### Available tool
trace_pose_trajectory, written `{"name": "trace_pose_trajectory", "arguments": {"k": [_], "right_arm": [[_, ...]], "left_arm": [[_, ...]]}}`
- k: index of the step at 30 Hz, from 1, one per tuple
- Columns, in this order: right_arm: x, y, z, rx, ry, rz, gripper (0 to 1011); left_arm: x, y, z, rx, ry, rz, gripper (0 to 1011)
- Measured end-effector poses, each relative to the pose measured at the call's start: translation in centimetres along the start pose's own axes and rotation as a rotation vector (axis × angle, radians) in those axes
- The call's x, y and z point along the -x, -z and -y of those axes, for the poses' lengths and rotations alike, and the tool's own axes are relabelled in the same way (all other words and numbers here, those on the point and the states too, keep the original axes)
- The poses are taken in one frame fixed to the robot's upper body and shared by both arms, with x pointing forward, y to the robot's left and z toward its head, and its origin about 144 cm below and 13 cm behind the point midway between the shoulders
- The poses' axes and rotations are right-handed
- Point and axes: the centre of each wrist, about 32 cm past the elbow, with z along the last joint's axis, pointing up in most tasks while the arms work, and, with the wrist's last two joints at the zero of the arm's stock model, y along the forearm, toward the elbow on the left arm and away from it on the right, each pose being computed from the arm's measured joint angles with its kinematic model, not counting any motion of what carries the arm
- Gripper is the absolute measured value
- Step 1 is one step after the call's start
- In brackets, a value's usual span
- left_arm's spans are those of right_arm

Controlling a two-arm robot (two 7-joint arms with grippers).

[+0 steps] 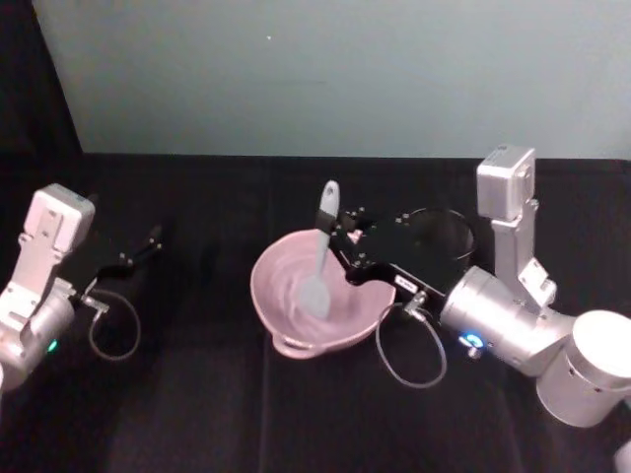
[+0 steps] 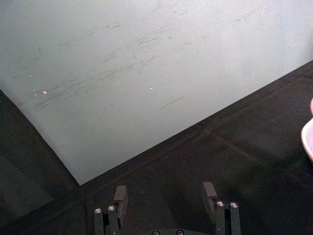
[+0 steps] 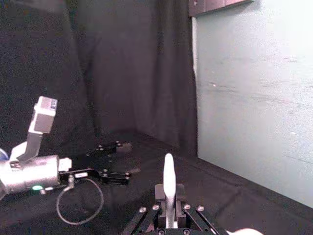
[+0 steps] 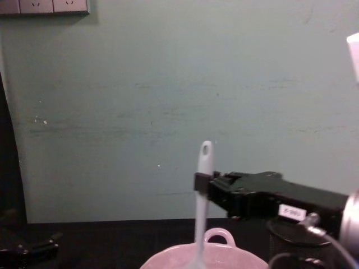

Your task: Use the one hand to pick up the spoon and stir the clear water in the bowl.

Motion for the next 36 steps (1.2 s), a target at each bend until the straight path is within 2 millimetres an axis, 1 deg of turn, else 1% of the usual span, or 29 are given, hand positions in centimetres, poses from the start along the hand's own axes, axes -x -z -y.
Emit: {"name": "trace_pose_trajectory", "arguments": {"k": [3,4,6,9,13,17,22,26,31,34,35,36], "right_arm": [[0.3,0.5,-0.8,-0.009,-0.010,-0.005,111],[0.4,0.8,-1.4,-0.015,-0.014,-0.003,111],[0.4,1.0,-1.9,-0.018,-0.014,0.002,111],[0.0,1.6,-3.3,-0.031,0.008,0.030,111],[-0.6,2.0,-4.2,-0.038,0.045,0.065,111],[-1.3,2.3,-4.6,-0.043,0.084,0.101,111],[-2.3,2.3,-4.1,-0.052,0.138,0.141,111],[-2.8,2.0,-3.2,-0.053,0.159,0.160,111],[-3.1,1.5,-1.7,-0.029,0.159,0.153,111],[-3.0,0.9,-0.3,0.002,0.127,0.103,111],[-3.0,0.9,-0.3,0.002,0.127,0.103,111],[-2.9,0.7,0.2,0.009,0.112,0.077,111]], "left_arm": [[0.0,0.0,0.0,0.000,0.000,0.000,1011],[0.0,0.0,0.0,0.000,0.000,0.000,1011],[0.0,0.0,0.0,0.000,0.000,0.000,1011],[0.0,0.0,0.0,0.000,0.000,0.000,1011],[0.0,0.0,0.0,0.000,0.000,0.000,1011],[0.0,0.0,0.0,0.000,0.000,0.000,1011],[0.0,0.0,0.0,0.000,0.000,0.000,1011],[0.0,0.0,0.0,0.000,0.000,0.000,1011],[0.0,0.0,0.0,0.000,0.000,0.000,1011],[0.0,0.0,0.0,0.000,0.000,0.000,1011],[0.0,0.0,0.0,0.000,0.000,0.000,1011],[0.0,0.0,0.0,0.000,0.000,0.000,1011]]}}
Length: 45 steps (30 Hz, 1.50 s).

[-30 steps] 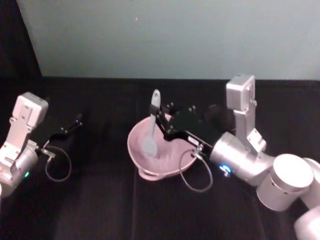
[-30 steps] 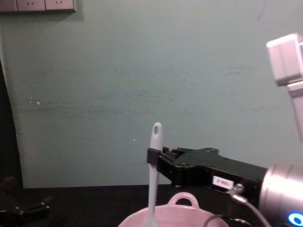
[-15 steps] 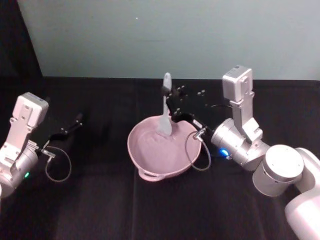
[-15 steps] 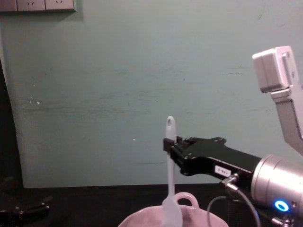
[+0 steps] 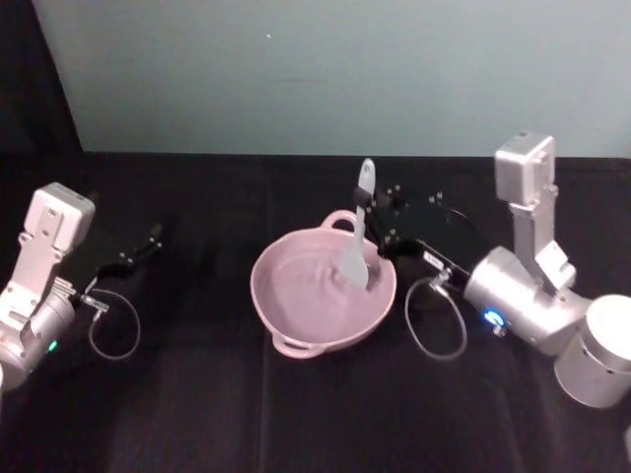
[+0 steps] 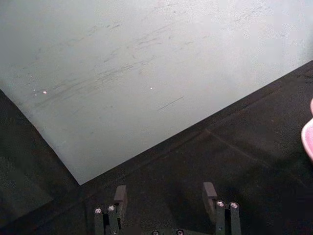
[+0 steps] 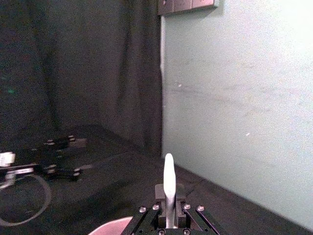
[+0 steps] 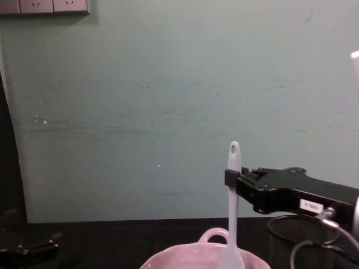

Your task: Use the one hand to pick up the spoon and stir the clear water in the bowl.

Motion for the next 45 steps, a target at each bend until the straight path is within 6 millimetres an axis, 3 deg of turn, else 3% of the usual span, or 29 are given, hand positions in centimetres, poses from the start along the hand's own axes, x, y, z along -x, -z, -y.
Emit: {"name": "trace_pose_trajectory", "arguments": {"k": [8,18,28,35,45], "right_arm": [[1.4,-0.7,1.2,0.012,-0.088,-0.096,111],[2.8,0.1,-2.2,0.012,-0.107,-0.103,111],[1.5,1.3,-4.3,-0.009,0.019,-0.055,111],[0.2,1.3,-3.7,-0.019,0.096,-0.049,111],[-0.4,0.0,-0.5,0.011,0.093,-0.051,111]], "left_arm": [[0.0,0.0,0.0,0.000,0.000,0.000,1011],[0.0,0.0,0.0,0.000,0.000,0.000,1011],[0.0,0.0,0.0,0.000,0.000,0.000,1011],[0.0,0.0,0.0,0.000,0.000,0.000,1011],[0.0,0.0,0.0,0.000,0.000,0.000,1011]]}}
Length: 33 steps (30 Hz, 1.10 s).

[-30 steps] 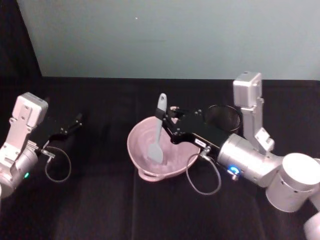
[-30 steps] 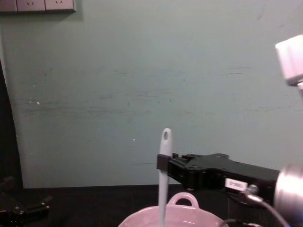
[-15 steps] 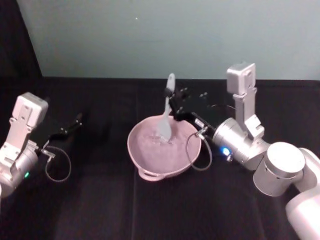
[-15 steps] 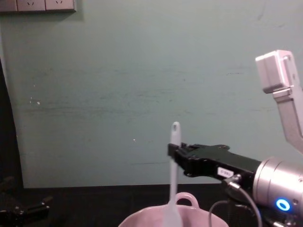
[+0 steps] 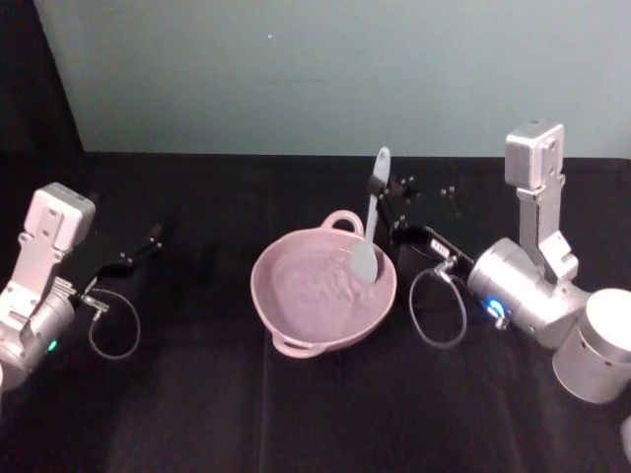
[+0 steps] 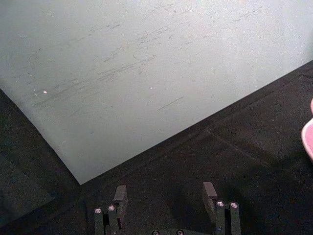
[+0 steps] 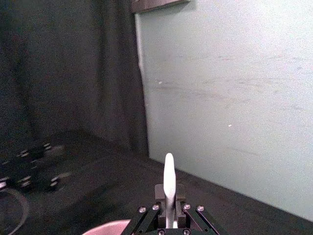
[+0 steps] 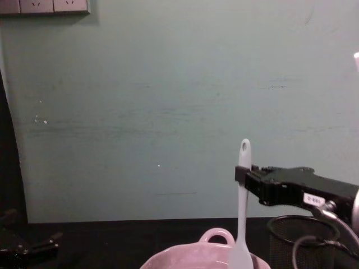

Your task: Use the one hand to pick up the spoon and stir the clear water in the bowl.

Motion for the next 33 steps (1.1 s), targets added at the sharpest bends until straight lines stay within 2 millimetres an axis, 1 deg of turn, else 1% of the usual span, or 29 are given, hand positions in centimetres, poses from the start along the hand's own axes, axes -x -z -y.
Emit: {"name": "trace_pose_trajectory", "arguments": {"k": [3,5,10,13,15,16,22,25,28,33], "right_arm": [[0.6,-0.2,1.4,0.027,-0.042,-0.020,111],[1.1,-0.3,1.8,0.038,-0.067,-0.038,111],[2.1,-0.3,2.0,0.053,-0.104,-0.075,111],[3.3,-0.2,1.4,0.059,-0.141,-0.090,111],[3.6,0.0,1.0,0.058,-0.150,-0.097,111],[3.9,0.1,0.5,0.055,-0.154,-0.105,111],[4.5,0.4,-1.8,0.032,-0.137,-0.103,111],[4.4,0.6,-2.5,0.024,-0.119,-0.087,111],[3.8,1.0,-3.5,0.012,-0.079,-0.054,111],[2.7,1.2,-3.8,-0.002,-0.024,-0.017,111]], "left_arm": [[0.0,0.0,0.0,0.000,0.000,0.000,1011],[0.0,0.0,0.0,0.000,0.000,0.000,1011],[0.0,0.0,0.0,0.000,0.000,0.000,1011],[0.0,0.0,0.0,0.000,0.000,0.000,1011],[0.0,0.0,0.0,0.000,0.000,0.000,1011],[0.0,0.0,0.0,0.000,0.000,0.000,1011],[0.0,0.0,0.0,0.000,0.000,0.000,1011],[0.0,0.0,0.0,0.000,0.000,0.000,1011],[0.0,0.0,0.0,0.000,0.000,0.000,1011],[0.0,0.0,0.0,0.000,0.000,0.000,1011]]}}
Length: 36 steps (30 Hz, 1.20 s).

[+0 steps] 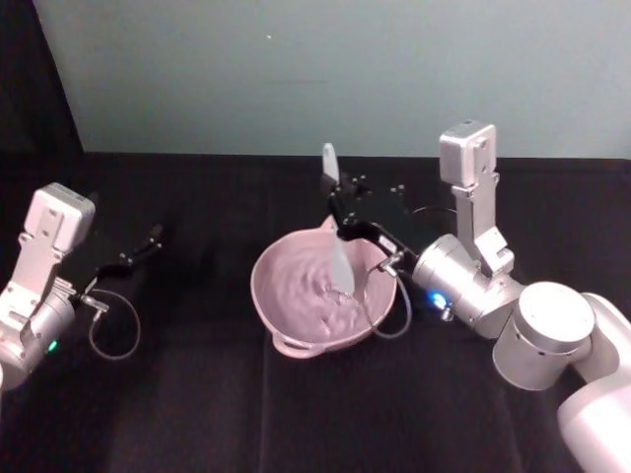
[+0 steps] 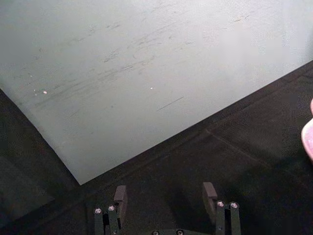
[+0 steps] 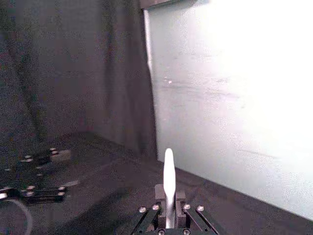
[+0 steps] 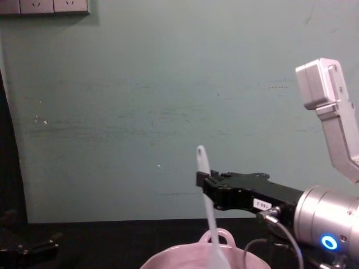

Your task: Use the one hand to pick up the spoon and stir the clear water in the bowl.

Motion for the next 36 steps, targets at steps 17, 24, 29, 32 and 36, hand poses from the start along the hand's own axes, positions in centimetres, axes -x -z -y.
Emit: {"name": "trace_pose_trajectory", "arguments": {"k": [17,24,29,32,36], "right_arm": [[-2.1,-2.0,4.2,0.024,0.008,0.043,111],[-2.6,-4.6,6.9,0.109,-0.041,0.031,111],[-2.8,-5.8,8.2,0.149,-0.081,0.032,111],[-2.6,-6.2,8.7,0.147,-0.106,0.029,111],[-2.0,-6.2,8.7,0.139,-0.146,0.017,111]], "left_arm": [[0.0,0.0,0.0,0.000,0.000,0.000,1011],[0.0,0.0,0.0,0.000,0.000,0.000,1011],[0.0,0.0,0.0,0.000,0.000,0.000,1011],[0.0,0.0,0.0,0.000,0.000,0.000,1011],[0.0,0.0,0.0,0.000,0.000,0.000,1011]]}}
